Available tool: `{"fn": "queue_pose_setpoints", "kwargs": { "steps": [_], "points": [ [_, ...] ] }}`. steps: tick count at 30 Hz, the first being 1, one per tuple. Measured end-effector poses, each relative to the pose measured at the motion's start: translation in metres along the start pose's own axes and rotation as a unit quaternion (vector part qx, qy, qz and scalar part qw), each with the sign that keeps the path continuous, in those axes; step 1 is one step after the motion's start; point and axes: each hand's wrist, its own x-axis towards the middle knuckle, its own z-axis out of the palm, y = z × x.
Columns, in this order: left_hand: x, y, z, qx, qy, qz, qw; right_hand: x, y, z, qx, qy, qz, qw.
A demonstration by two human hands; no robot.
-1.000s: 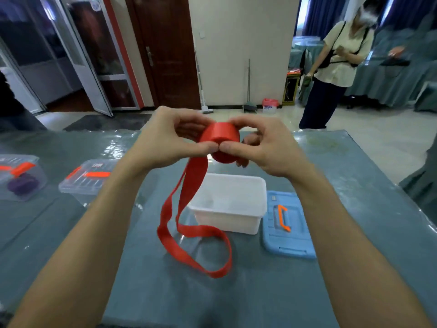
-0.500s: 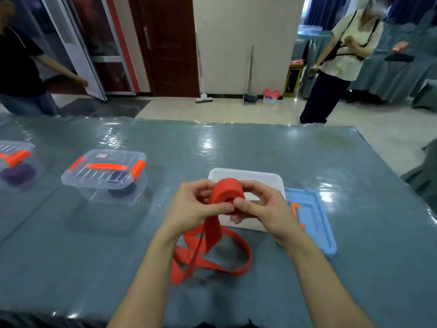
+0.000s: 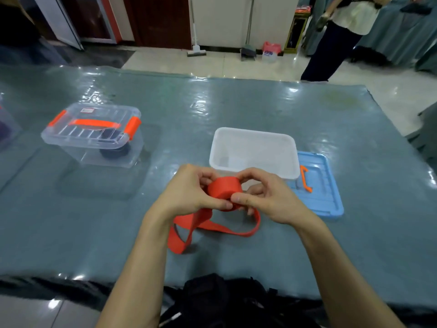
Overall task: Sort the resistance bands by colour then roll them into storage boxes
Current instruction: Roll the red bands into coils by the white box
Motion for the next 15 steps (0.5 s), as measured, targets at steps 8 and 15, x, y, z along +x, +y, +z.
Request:
{"fn": "queue_pose_setpoints", "kwargs": {
  "steps": [8, 15],
  "points": [
    [0.015, -0.003, -0.005, 0.013, -0.059, 0.032, 0.998, -0.007, 0.006, 0.006, 0.085, 0.031, -0.031, 0.995],
    [0.017, -0.021, -0.006, -0.224, -0.043, 0.040, 0.973, 0.000, 0.009, -0.004, 0.217, 0.104, -0.019, 0.970]
  ]
}}
